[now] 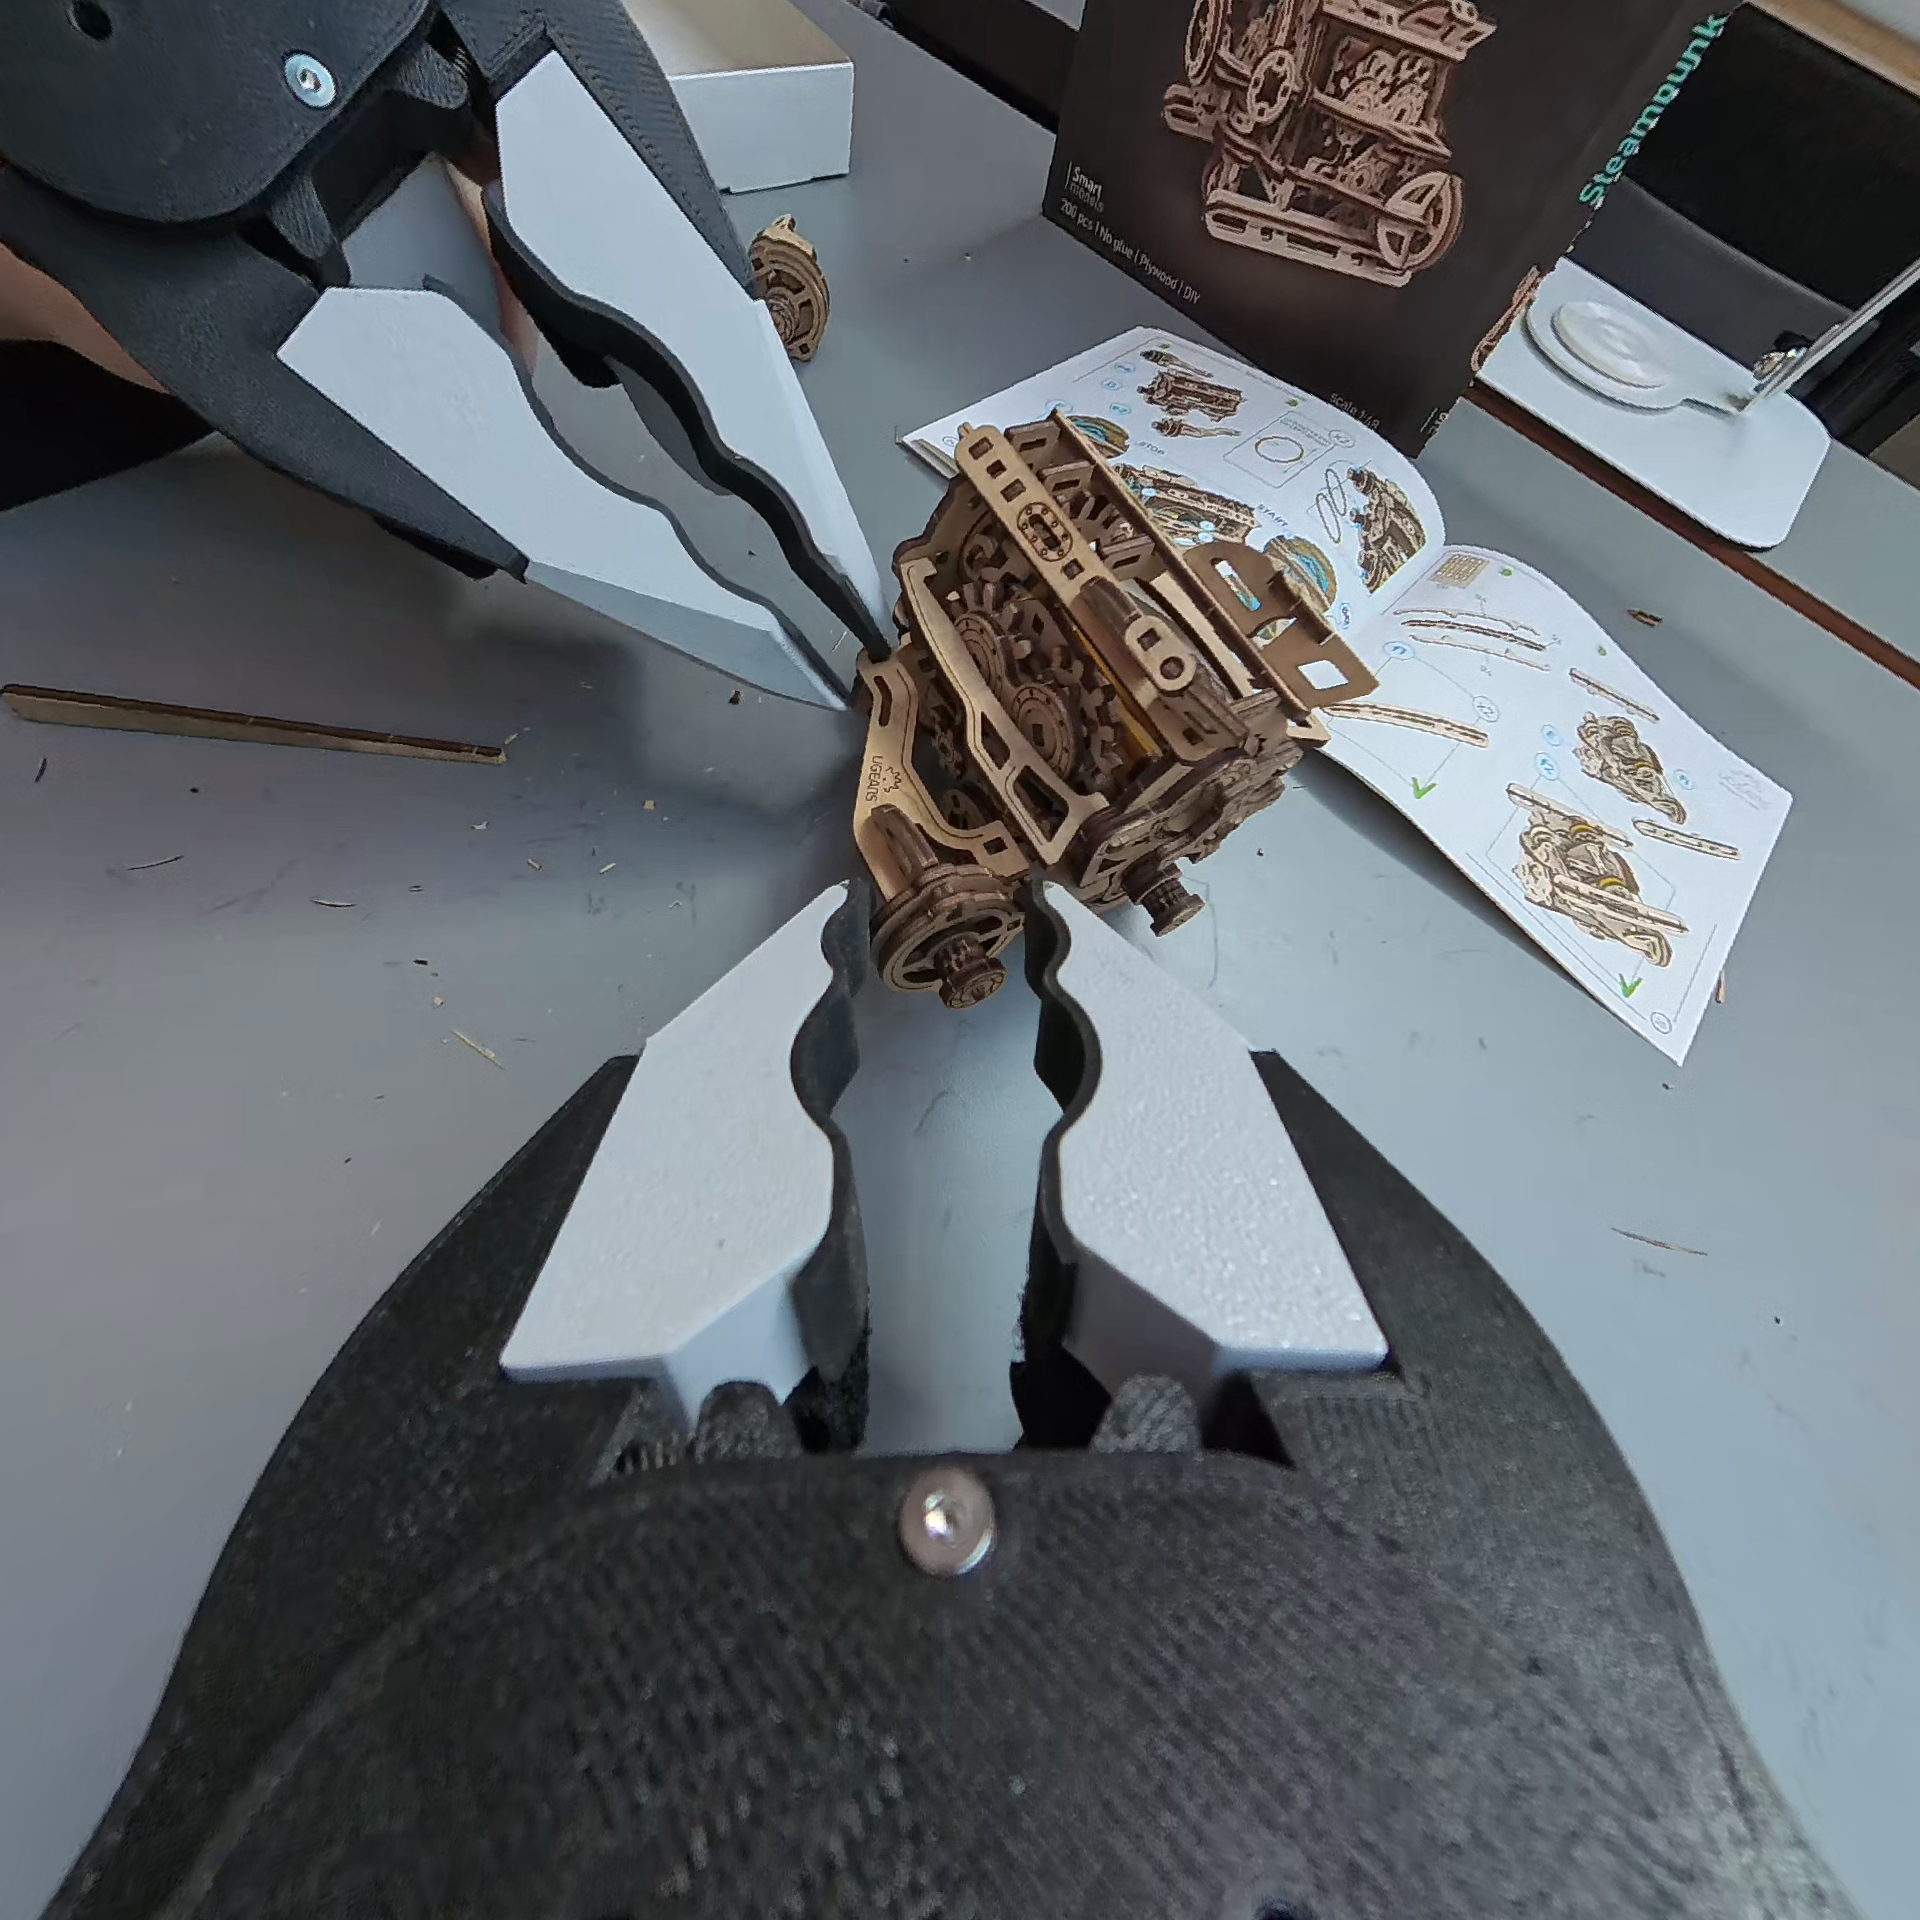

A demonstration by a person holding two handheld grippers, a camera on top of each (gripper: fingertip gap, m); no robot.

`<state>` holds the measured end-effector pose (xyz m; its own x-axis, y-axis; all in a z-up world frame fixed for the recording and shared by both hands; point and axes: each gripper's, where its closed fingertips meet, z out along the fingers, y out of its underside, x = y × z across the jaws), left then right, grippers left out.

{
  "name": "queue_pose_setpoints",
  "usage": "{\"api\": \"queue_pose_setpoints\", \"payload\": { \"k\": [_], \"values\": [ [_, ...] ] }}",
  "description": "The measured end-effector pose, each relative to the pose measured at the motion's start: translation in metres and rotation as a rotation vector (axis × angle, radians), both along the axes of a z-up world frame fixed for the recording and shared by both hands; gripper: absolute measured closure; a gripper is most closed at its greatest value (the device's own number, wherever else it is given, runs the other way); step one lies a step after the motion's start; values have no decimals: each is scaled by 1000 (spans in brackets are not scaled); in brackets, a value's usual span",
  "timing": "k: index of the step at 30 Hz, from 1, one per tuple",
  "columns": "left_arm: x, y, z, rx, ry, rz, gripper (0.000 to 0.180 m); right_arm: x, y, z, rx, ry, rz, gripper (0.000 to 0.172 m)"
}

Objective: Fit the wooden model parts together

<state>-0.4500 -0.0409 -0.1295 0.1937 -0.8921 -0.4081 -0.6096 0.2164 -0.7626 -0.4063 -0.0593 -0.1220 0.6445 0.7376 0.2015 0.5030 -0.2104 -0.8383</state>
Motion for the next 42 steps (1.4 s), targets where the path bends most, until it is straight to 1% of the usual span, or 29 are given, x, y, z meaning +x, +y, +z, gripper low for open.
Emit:
{"api": "queue_pose_setpoints", "payload": {
  "k": [4,6,9,13,16,21,23,26,29,34,42],
  "values": [
    [0,-2,3,55,6,-19,163,0,0,0,-7,3,2,142],
    [-1,-4,5,116,25,-36,160,0,0,-1,-8,3,2,142],
    [-3,-6,5,258,90,-58,159,0,0,-1,-11,3,2,142],
    [-6,2,-1,507,232,-64,159,0,0,-1,-13,3,3,142],
    [-2,4,-3,611,265,-66,161,0,0,-2,-11,0,3,142],
    [-3,4,-7,627,289,-77,167,0,0,-2,-17,0,6,142],
    [-4,4,-8,636,297,-78,167,0,0,-3,-18,-3,6,142],
    [-5,4,-11,624,311,-79,161,0,1,-3,-16,-7,6,142],
    [-8,6,-12,629,321,-71,162,0,1,-3,-16,-6,5,142],
    [-8,7,-13,703,343,-67,164,0,1,-3,-22,-2,4,142],
    [-6,3,-14,745,343,-87,162,0,1,-4,-30,-1,6,142]
  ]
}}
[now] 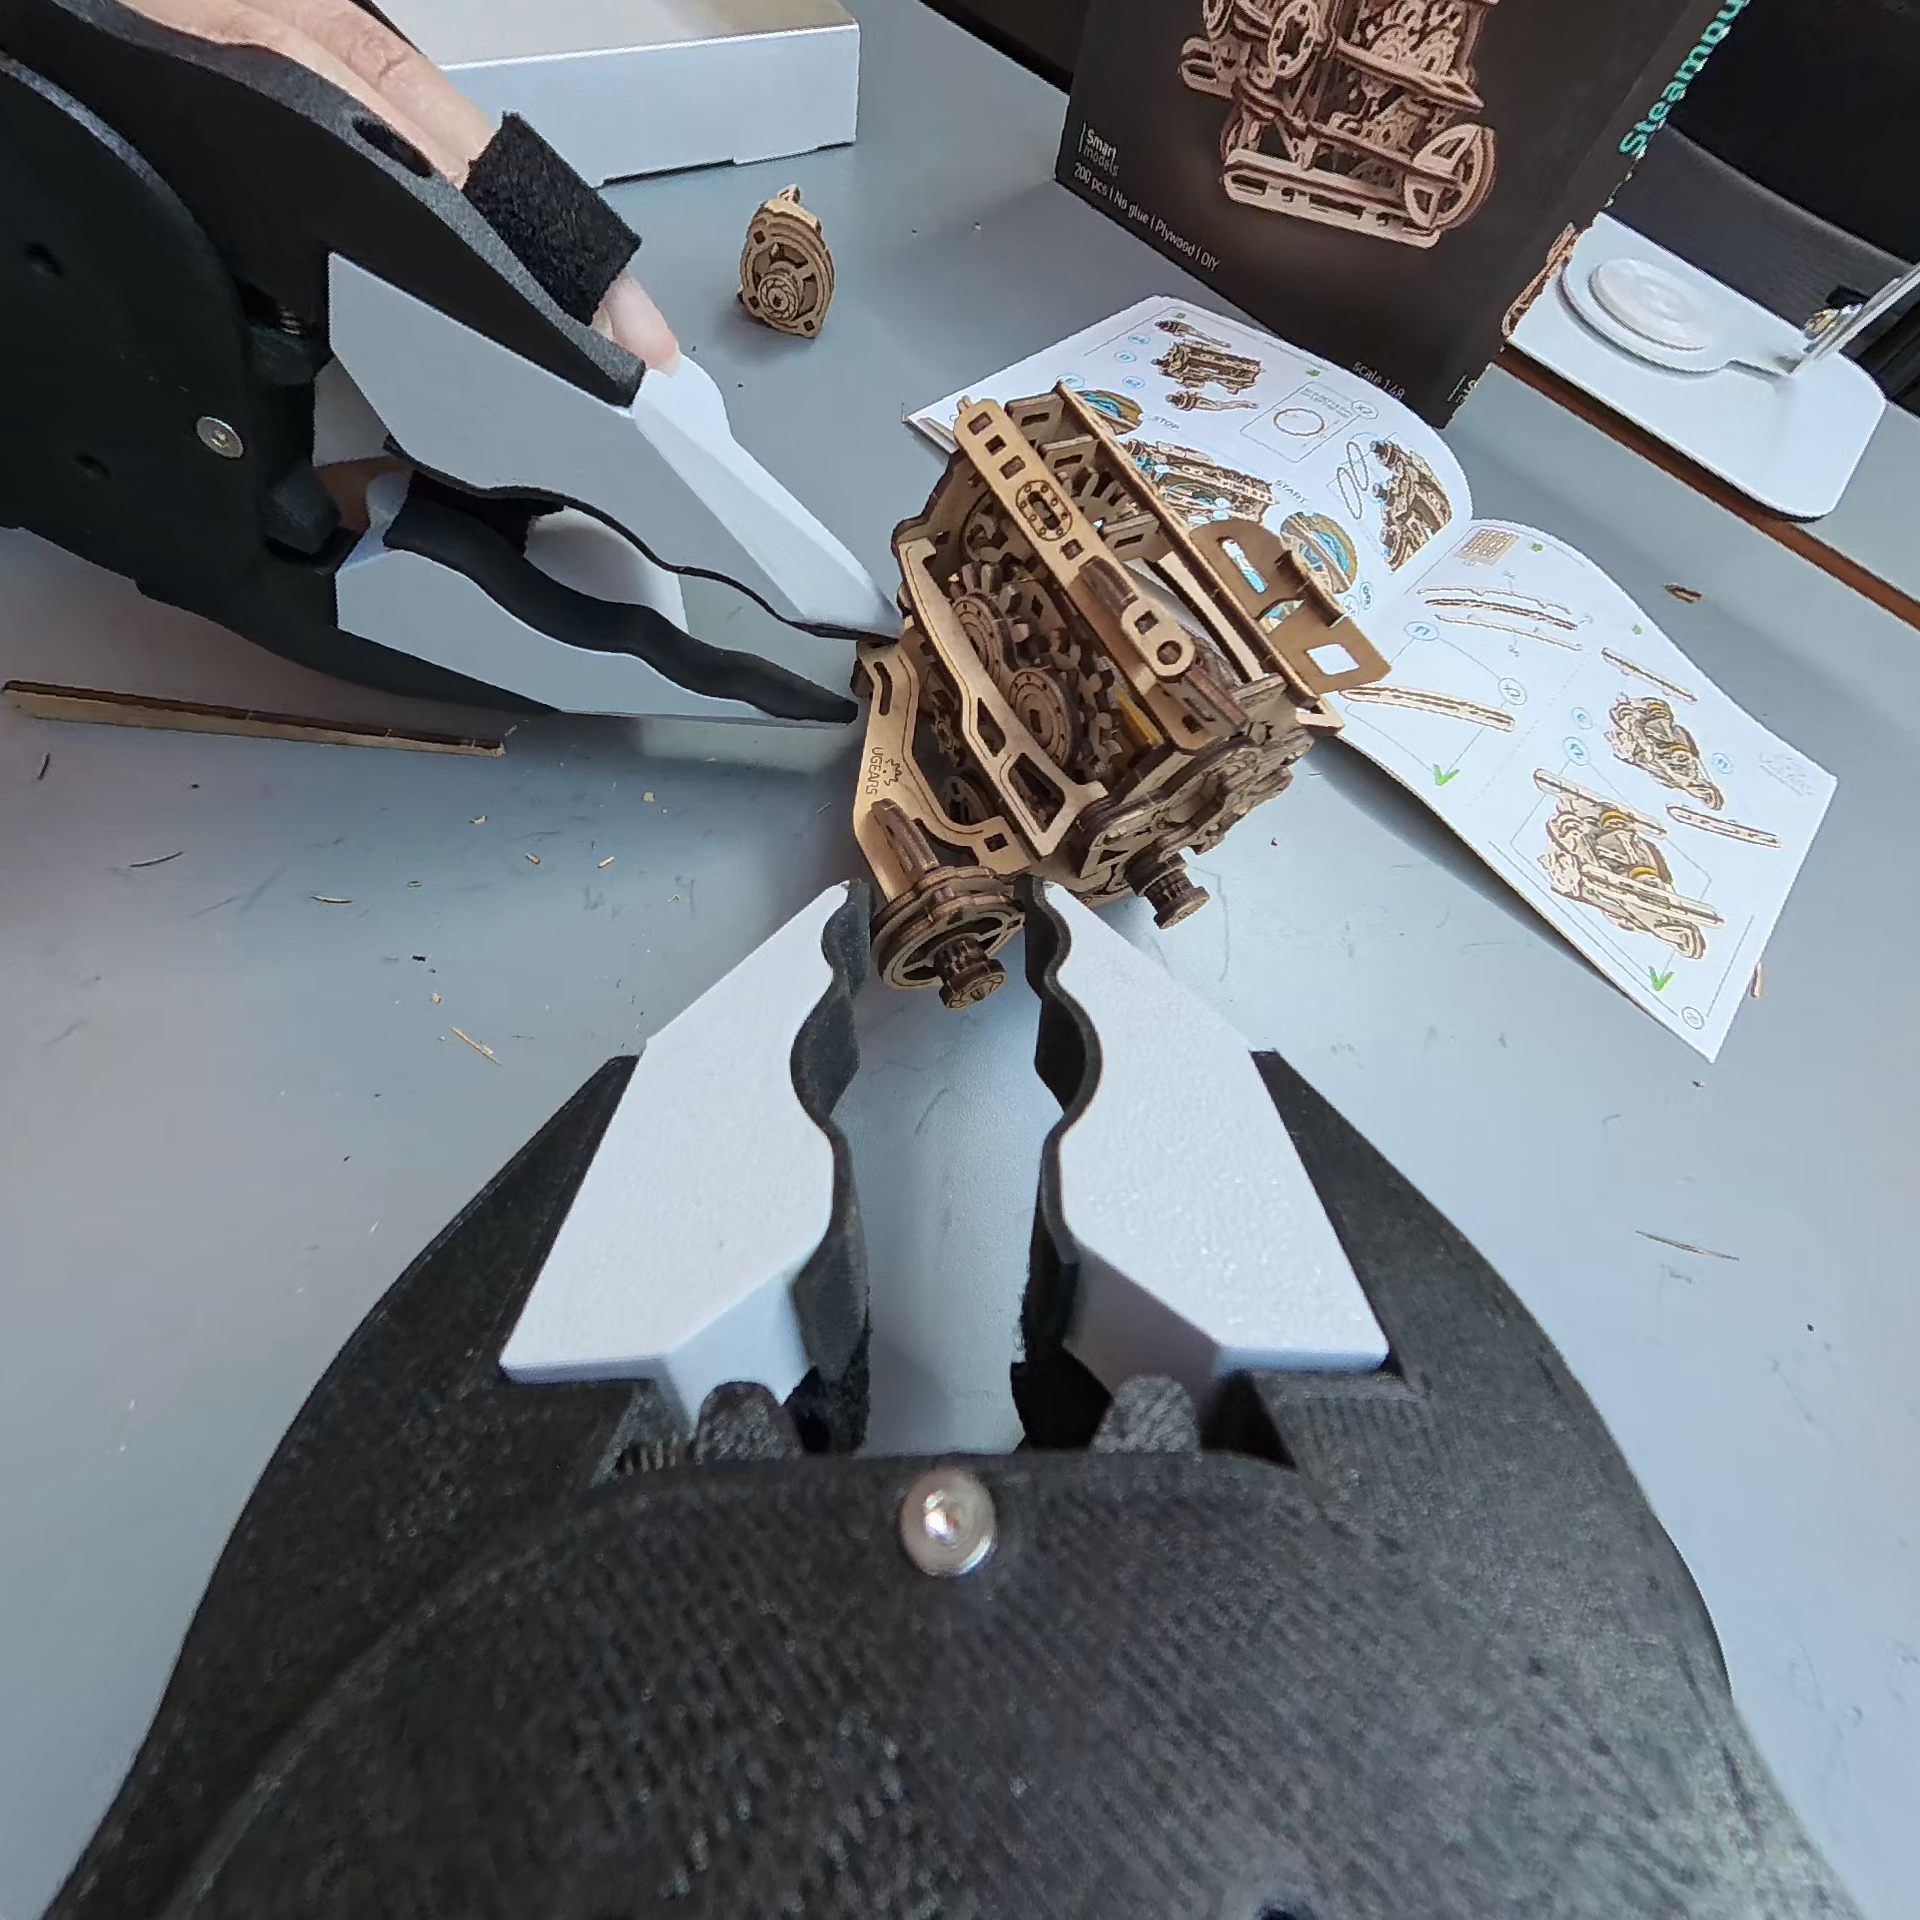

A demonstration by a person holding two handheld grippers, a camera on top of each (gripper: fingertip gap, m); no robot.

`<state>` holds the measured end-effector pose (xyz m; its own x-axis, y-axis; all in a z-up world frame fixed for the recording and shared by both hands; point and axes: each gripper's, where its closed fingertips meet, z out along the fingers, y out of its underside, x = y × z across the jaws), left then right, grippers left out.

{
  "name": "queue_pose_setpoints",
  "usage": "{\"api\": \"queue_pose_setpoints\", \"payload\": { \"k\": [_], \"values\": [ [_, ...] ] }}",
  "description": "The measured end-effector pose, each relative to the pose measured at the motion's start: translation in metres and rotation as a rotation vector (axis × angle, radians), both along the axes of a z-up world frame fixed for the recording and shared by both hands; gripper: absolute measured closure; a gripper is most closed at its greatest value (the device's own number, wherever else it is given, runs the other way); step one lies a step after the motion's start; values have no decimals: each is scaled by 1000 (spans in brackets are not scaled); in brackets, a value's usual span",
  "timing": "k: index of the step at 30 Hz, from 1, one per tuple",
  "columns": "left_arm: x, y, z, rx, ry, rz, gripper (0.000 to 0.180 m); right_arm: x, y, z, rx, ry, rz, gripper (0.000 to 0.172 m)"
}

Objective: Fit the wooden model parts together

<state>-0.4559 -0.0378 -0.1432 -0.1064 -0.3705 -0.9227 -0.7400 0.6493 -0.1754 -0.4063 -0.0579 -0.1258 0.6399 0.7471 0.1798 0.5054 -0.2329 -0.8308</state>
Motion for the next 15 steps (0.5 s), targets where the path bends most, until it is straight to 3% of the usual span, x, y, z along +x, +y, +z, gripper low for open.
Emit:
{"api": "queue_pose_setpoints", "payload": {
  "k": [15],
  "values": [
    [0,-1,-1,48,10,-1,165,1,2,1,-1,6,-14,142]
  ]
}}
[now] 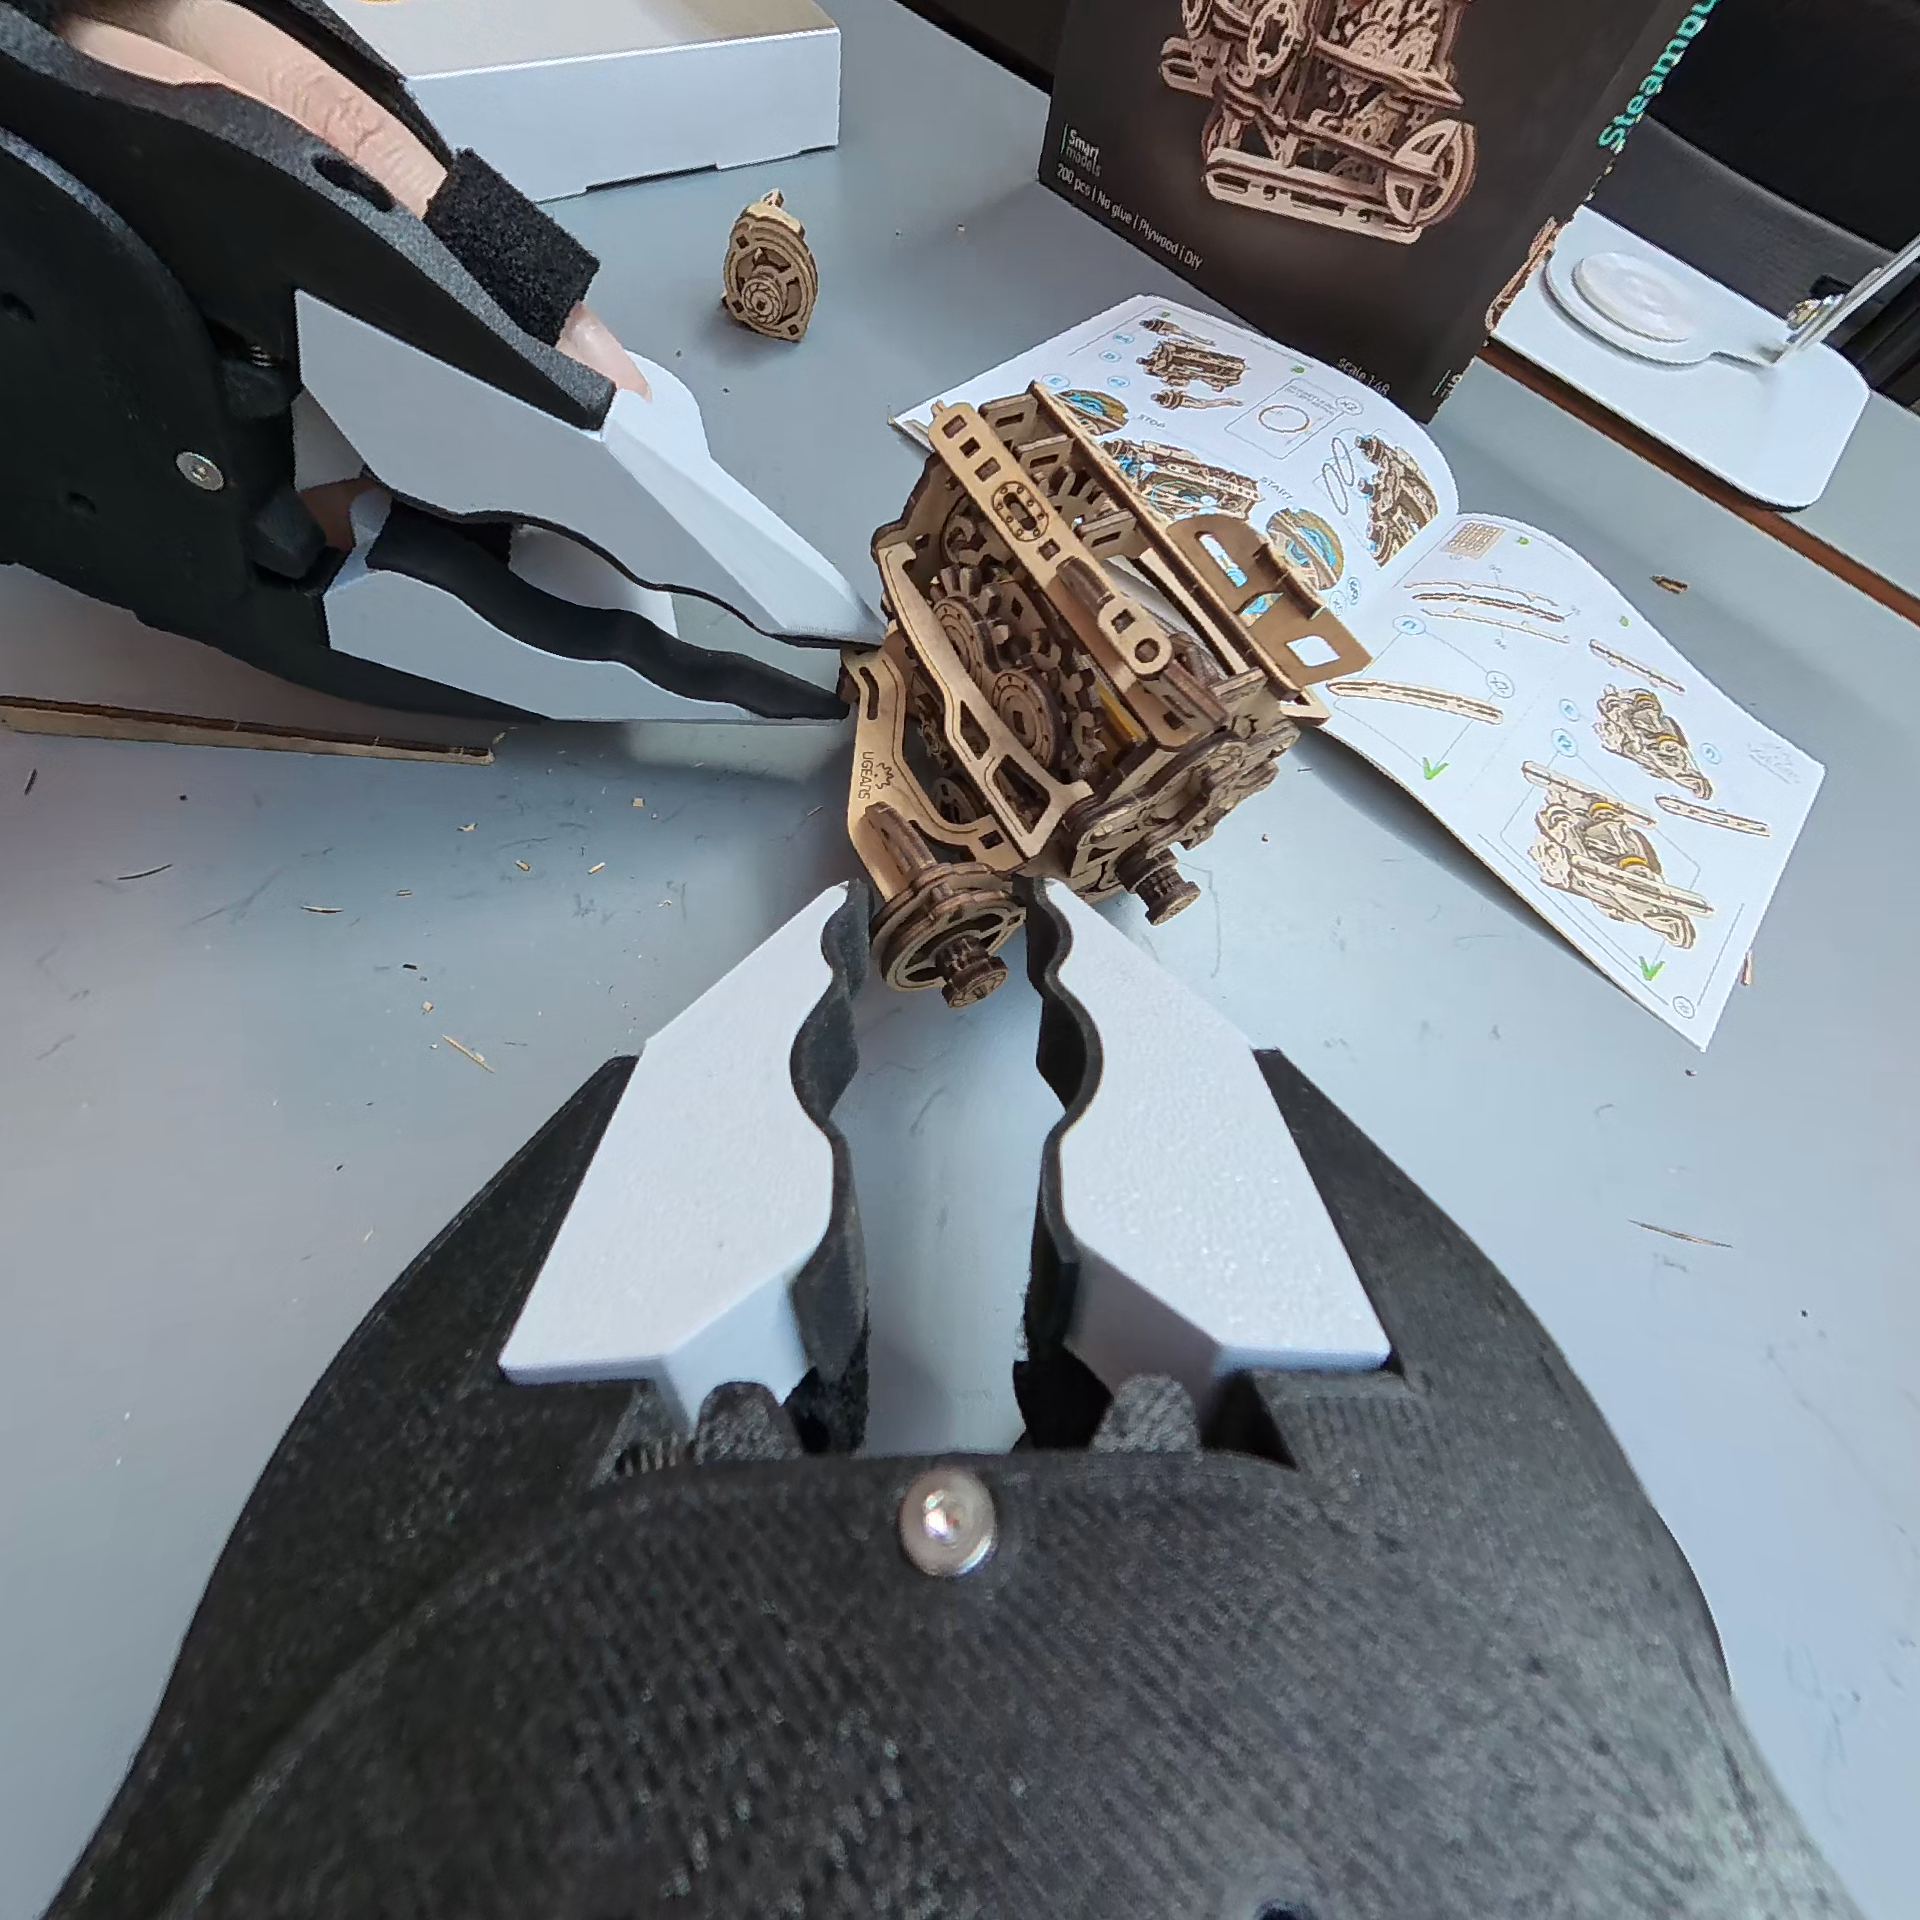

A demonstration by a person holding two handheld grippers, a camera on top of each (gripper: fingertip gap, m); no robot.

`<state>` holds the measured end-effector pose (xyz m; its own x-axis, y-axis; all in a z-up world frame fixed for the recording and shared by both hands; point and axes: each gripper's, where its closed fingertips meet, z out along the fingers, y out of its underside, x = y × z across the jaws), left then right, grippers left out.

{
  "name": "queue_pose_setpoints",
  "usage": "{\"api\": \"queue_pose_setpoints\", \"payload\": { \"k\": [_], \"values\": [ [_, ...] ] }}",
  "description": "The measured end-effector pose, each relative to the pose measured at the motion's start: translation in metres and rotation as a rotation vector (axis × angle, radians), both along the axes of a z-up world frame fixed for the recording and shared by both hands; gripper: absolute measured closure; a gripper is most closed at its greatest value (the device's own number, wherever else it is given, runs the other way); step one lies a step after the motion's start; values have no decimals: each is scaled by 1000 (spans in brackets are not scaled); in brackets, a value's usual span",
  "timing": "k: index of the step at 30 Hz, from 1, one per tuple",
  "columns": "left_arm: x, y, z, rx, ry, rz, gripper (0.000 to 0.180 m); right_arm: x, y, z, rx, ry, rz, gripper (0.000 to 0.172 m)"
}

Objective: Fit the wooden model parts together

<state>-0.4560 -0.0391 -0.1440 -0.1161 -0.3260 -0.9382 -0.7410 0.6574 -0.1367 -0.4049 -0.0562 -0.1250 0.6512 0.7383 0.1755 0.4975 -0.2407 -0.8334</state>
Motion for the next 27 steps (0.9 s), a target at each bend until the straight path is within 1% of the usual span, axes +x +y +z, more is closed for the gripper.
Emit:
{"api": "queue_pose_setpoints", "payload": {
  "k": [8,12,14,15,16,18,21,22,24,27],
  "values": [
    [0,0,-1,-1,2,5,165,0,0,1,20,-8,7,142],
    [0,-1,-1,2,4,6,165,1,-2,4,-4,18,19,140],
    [0,-1,-1,0,3,7,165,6,-3,9,-24,60,22,134],
    [0,-1,-1,-2,2,7,165,5,-7,10,-35,67,56,127],
    [0,-1,-1,-5,0,8,165,4,-12,11,-22,51,108,126],
    [1,-1,-1,-6,0,9,165,-1,-21,15,114,-40,224,126],
    [1,-1,-1,-7,-1,9,165,-7,-30,17,420,-276,354,129],
    [1,-1,-1,-7,-1,10,165,-8,-29,15,494,-360,358,130],
    [1,0,-1,-6,0,11,165,-12,-26,5,559,-503,366,130],
    [1,0,0,-9,-1,13,165,-15,-19,-2,630,-632,339,133]
  ]
}}
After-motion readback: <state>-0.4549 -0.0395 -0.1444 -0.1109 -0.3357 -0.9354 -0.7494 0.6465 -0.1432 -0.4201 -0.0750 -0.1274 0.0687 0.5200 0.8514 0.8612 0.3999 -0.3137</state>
